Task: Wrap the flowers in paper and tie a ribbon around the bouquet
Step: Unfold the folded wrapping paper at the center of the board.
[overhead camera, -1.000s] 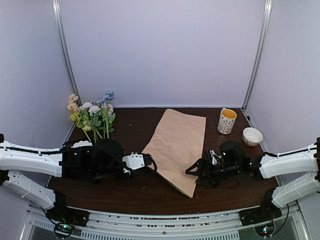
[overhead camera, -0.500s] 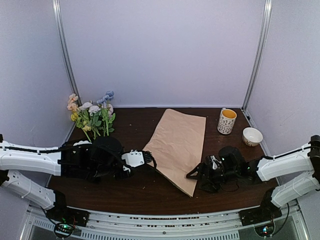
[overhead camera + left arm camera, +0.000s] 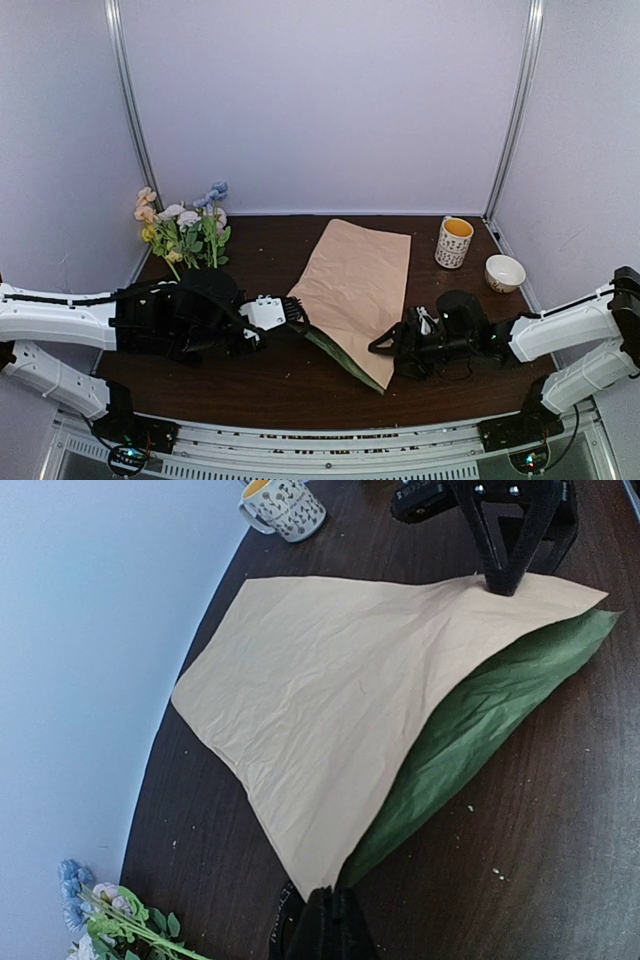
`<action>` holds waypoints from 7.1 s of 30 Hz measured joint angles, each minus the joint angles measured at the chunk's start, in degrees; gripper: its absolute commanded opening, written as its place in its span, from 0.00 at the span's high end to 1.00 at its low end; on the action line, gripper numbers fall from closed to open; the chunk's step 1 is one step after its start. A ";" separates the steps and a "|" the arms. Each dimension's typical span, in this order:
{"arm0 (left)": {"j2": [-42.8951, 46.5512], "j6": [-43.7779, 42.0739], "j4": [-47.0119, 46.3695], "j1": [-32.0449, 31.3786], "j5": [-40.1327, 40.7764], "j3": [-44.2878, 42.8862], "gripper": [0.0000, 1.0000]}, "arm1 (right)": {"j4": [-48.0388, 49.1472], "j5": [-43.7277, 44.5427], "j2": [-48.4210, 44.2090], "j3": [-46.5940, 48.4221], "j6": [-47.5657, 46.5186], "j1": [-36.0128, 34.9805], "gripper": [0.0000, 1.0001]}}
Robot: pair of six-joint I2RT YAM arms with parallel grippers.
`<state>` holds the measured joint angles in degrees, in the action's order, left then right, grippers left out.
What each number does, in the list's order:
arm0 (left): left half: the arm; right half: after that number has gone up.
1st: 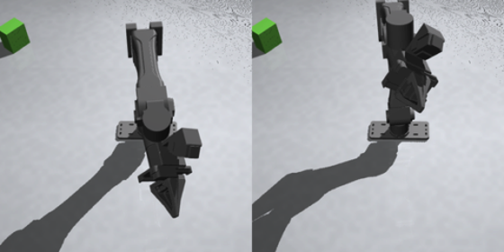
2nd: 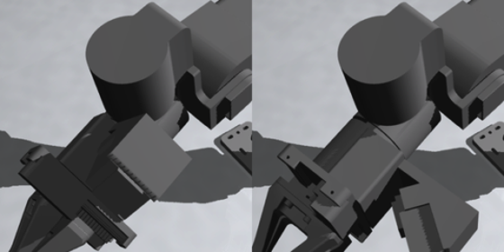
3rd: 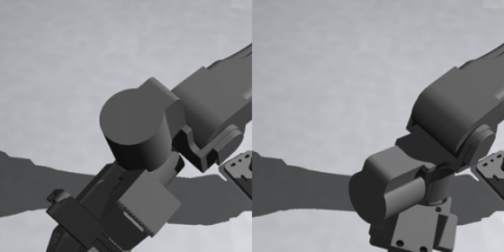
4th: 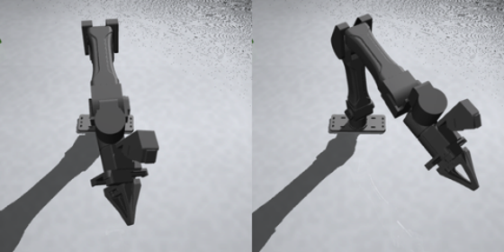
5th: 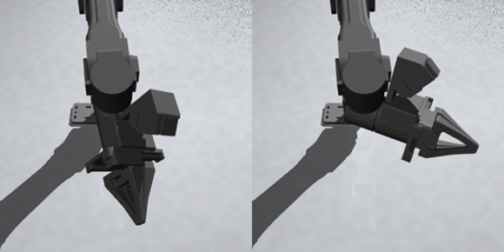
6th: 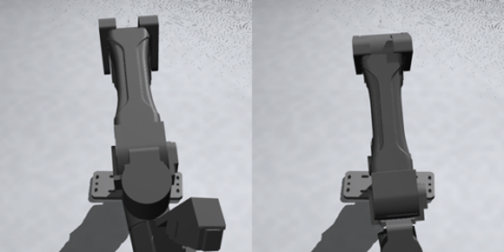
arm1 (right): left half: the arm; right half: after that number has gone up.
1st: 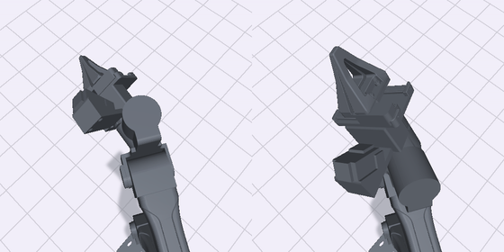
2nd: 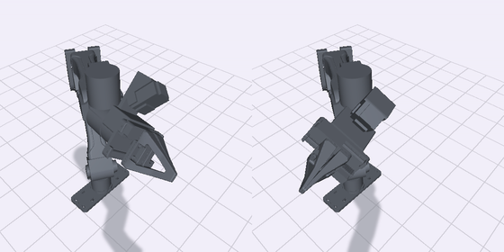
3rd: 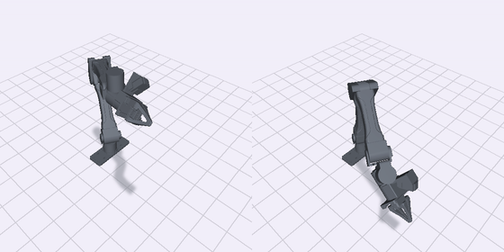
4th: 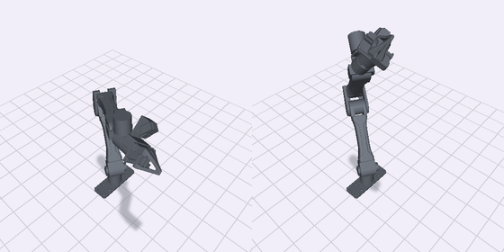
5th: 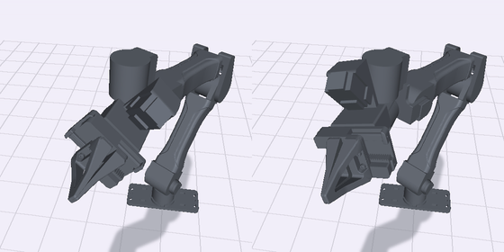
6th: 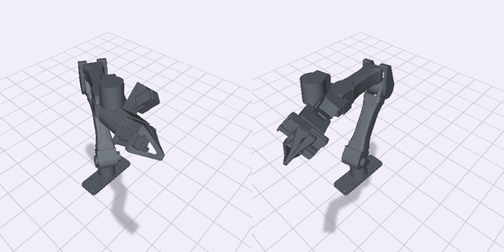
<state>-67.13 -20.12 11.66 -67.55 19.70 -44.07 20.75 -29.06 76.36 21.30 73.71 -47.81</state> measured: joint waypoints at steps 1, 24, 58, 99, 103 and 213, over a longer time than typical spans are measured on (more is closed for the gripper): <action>-0.02 0.09 0.00 0.00 0.00 0.00 1.00 | -0.48 0.31 -0.44 0.02 -0.20 0.00 0.22; -0.96 0.11 0.87 0.00 -1.90 0.22 1.00 | -8.48 3.28 -2.45 4.87 -4.55 0.00 0.56; -2.12 3.15 -0.55 0.39 -5.77 1.31 0.20 | -27.54 8.44 -5.07 25.77 -20.50 -3.34 1.00; -2.36 8.94 -7.34 5.90 -4.17 -6.16 1.00 | -57.66 8.44 -3.96 46.42 -43.85 -4.66 0.69; 1.62 26.10 -8.72 14.36 -4.72 -5.09 1.00 | -58.77 11.30 -4.48 46.71 -43.36 -2.47 0.60; 34.23 18.62 21.86 35.47 -51.30 -13.75 1.00 | -88.35 12.83 -7.43 93.88 -79.84 -4.59 1.00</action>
<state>-32.91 -1.50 33.52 -32.08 -31.59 -57.82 -67.59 -16.23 68.93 115.18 -6.13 -52.40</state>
